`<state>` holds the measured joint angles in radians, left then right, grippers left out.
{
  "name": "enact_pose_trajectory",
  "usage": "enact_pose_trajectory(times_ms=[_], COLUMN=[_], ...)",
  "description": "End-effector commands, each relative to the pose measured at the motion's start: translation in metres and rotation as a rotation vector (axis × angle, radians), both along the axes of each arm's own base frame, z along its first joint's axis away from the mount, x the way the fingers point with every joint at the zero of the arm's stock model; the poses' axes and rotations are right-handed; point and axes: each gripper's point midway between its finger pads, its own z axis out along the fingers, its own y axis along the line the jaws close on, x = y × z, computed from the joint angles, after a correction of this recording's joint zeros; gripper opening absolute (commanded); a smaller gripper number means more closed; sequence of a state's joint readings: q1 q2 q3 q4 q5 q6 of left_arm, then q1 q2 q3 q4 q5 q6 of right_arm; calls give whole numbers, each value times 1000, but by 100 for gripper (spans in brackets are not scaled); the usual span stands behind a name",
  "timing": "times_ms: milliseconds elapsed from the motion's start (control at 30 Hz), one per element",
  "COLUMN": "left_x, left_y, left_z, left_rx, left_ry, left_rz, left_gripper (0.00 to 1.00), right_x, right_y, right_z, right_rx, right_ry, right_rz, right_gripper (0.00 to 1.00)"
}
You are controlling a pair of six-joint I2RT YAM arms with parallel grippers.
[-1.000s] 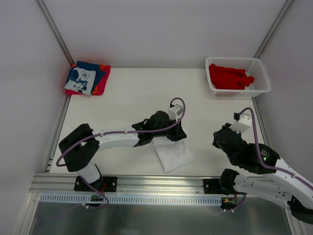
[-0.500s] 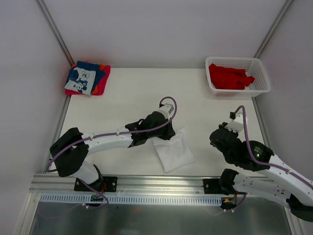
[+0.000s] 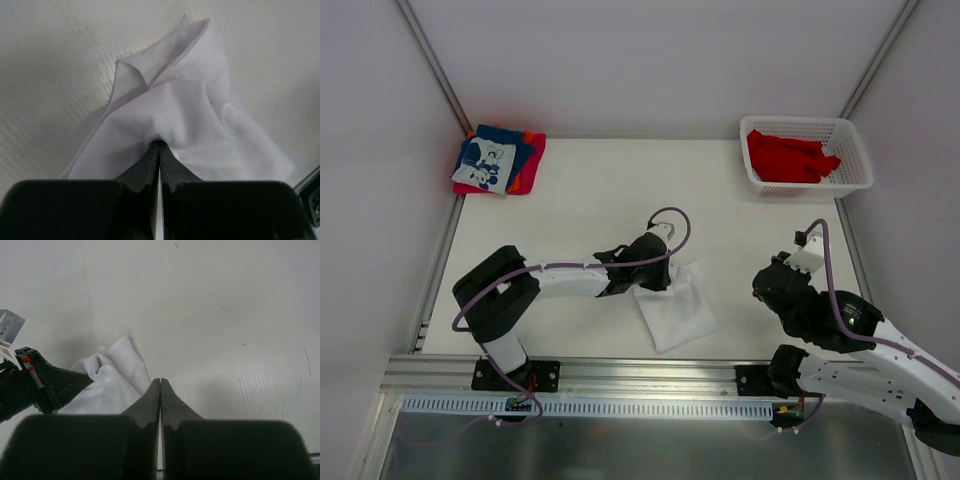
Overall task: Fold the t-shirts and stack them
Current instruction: Fold the tshirt
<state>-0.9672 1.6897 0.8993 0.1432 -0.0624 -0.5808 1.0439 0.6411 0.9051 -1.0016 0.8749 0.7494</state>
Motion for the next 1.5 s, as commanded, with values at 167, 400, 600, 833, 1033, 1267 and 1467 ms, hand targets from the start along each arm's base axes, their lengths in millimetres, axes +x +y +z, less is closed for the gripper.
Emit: enact_pose_trajectory(times_ms=[167, 400, 600, 833, 1033, 1267, 1467], left_x=[11, 19, 53, 117, 148, 130, 103], left_y=[-15, -10, -10, -16, -25, 15, 106], left_z=[13, 13, 28, 56, 64, 117, 128], left_rx=[-59, -33, 55, 88, 53, 19, 147], left_ry=[-31, -79, -210, -339, -337, -415, -454], left_rz=[6, 27, 70, 115, 99, 175, 384], left_gripper=[0, 0, 0, 0, 0, 0, 72], right_x=[3, 9, 14, 18, 17, 37, 69], right_y=[-1, 11, 17, 21, 23, 73, 127], right_z=[-10, -17, -21, -29, -32, -36, -57], right_rx=[-44, -72, -101, -132, -125, -83, -65], right_ry=[23, 40, 43, 59, 66, 92, 242], right_rz=[-31, -20, -22, -15, -6, 124, 292], right_gripper=[0, 0, 0, 1, 1, 0, 97])
